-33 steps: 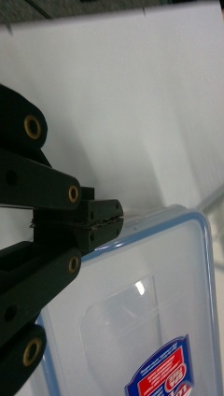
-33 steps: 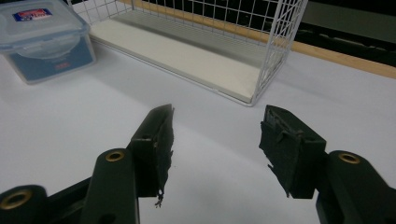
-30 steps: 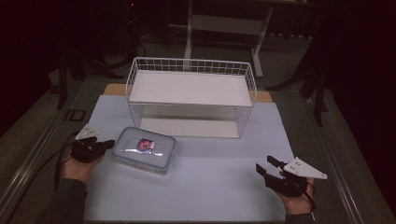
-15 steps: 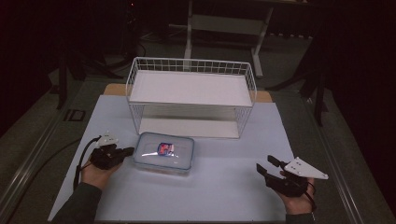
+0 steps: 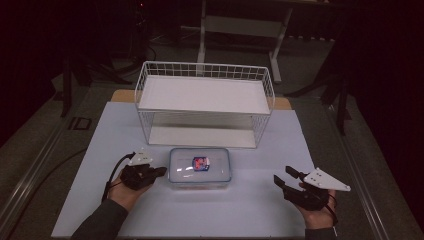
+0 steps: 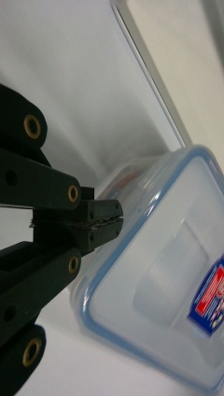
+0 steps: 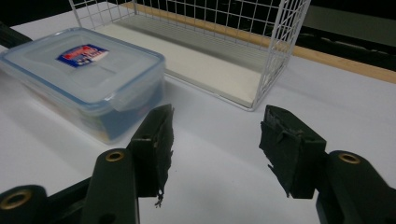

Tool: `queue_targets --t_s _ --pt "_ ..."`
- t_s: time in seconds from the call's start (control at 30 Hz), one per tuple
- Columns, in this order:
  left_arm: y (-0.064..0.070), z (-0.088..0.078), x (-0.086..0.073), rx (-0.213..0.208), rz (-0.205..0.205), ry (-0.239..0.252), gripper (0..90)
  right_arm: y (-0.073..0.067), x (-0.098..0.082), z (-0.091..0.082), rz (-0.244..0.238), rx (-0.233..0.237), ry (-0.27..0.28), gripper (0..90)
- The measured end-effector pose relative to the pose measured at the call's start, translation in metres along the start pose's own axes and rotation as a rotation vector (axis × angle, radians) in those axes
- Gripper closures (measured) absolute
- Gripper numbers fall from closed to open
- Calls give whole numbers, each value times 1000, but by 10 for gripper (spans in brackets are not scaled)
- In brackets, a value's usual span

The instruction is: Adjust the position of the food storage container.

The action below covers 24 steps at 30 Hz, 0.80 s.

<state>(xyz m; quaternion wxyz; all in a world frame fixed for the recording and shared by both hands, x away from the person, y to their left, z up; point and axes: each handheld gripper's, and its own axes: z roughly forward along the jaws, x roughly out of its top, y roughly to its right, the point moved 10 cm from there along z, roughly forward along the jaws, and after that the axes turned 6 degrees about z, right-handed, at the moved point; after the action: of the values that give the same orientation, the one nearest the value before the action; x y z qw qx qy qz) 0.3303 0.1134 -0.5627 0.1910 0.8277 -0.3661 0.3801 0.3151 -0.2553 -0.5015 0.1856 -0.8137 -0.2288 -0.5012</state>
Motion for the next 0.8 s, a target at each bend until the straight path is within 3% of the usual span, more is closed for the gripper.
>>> queue_targets --t_s 0.1,0.53,0.8 --pt "4 3 3 5 3 3 890 -1 0 1 2 4 -2 434" --pt "-3 0 6 24 -20 35 819 -3 -2 3 -3 8 -13 433" --pt "-4 -18 16 33 -65 124 754 -6 -1 6 -2 17 -13 430"
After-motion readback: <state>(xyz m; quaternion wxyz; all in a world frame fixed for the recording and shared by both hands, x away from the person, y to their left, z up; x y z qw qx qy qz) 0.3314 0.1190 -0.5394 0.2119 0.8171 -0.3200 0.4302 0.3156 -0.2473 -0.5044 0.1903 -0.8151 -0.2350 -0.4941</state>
